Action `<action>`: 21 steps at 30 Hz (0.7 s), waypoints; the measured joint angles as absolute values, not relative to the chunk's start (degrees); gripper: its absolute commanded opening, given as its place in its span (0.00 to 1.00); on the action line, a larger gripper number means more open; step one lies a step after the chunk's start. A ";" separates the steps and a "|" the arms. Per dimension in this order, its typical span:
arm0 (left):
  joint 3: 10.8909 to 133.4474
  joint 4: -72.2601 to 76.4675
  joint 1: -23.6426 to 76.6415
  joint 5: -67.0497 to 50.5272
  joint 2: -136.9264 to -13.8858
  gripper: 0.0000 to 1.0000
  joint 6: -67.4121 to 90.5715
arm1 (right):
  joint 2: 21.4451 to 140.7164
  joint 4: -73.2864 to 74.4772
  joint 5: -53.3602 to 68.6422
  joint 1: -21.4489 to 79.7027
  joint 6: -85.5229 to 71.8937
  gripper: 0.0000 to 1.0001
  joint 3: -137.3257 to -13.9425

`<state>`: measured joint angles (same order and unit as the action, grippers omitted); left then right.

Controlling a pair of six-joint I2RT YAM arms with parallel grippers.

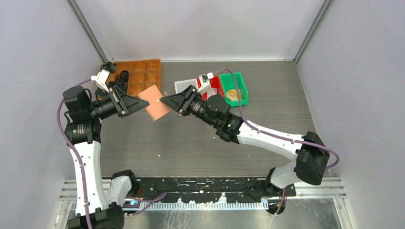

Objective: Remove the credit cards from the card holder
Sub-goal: Open the card holder.

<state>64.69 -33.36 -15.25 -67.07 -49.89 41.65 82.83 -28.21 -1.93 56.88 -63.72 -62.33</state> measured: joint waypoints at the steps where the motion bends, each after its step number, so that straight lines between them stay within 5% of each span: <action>1: 64.69 -33.21 -15.22 -67.11 -49.89 0.00 41.93 | 82.46 -27.62 -2.44 56.97 -63.59 0.45 -62.33; 6: 64.66 -31.03 -15.22 -67.53 -49.63 0.00 44.53 | 80.44 -23.27 -6.35 57.08 -62.43 0.55 -62.33; 21: 64.66 -24.60 -15.22 -70.54 -49.10 0.00 51.24 | 80.31 -17.93 -11.73 56.99 -61.69 0.60 -62.35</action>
<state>64.66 -24.60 -15.22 -70.54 -49.10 51.24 80.31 -17.93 -11.73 56.99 -61.69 -62.35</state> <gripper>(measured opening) 0.308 0.573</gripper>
